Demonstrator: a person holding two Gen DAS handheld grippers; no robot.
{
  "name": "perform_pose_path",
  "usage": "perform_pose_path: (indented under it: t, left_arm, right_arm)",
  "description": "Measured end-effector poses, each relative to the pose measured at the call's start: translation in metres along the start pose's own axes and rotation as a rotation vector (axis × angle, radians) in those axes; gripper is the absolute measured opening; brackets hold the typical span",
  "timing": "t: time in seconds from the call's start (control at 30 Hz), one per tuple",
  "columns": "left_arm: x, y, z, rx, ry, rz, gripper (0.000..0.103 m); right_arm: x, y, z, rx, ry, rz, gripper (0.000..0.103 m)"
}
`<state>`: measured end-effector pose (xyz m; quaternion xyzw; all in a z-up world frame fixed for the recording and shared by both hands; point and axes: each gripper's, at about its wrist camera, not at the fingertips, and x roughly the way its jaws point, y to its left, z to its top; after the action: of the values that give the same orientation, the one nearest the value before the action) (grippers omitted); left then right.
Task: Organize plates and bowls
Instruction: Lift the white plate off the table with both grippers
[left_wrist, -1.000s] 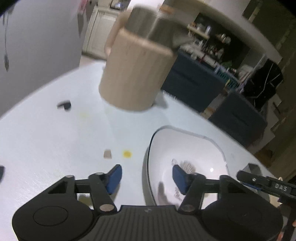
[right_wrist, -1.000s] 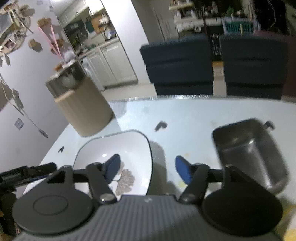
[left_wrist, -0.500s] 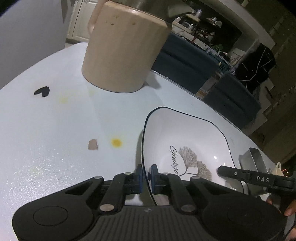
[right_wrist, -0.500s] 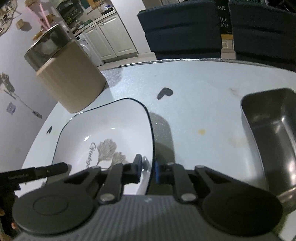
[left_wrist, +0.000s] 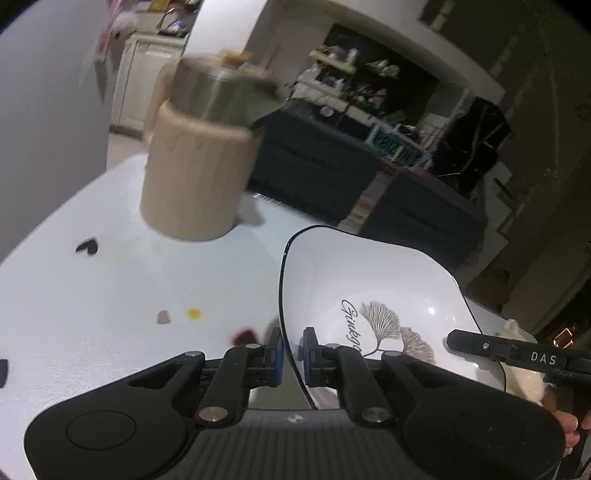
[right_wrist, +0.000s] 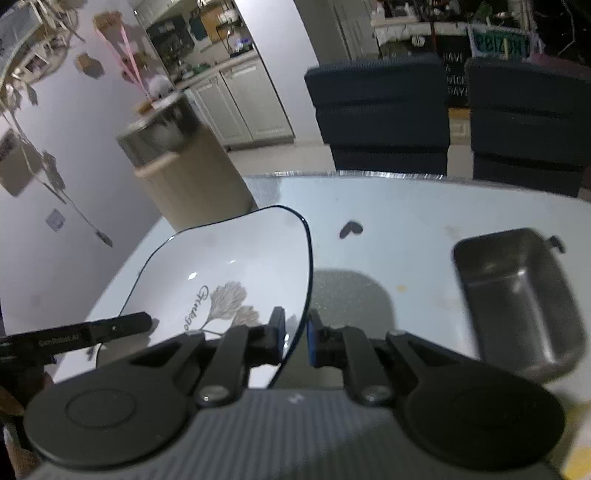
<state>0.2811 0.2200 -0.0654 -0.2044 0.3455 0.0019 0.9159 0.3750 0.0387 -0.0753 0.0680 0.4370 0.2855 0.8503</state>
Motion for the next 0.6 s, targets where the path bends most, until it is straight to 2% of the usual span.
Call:
perform_pose_path:
  t: [0.27,0.43,0.6]
  left_arm:
    - [-0.061,-0.066,-0.018,0.117,0.003,-0.061,0.01]
    - [-0.08,-0.103,-0.052,0.201,0.037,-0.099,0.011]
    - [-0.081,-0.119,-0.1,0.234,0.109,-0.138,0.011]
  right_arm:
    - [-0.101,-0.005,-0.033,0.053,-0.092,-0.028,0.015]
    - [-0.158,-0.016,-0.077,0.113,-0.128,-0.071,0.015]
    - [-0.187,-0.032,-0.127,0.21,-0.132,-0.12,0.014]
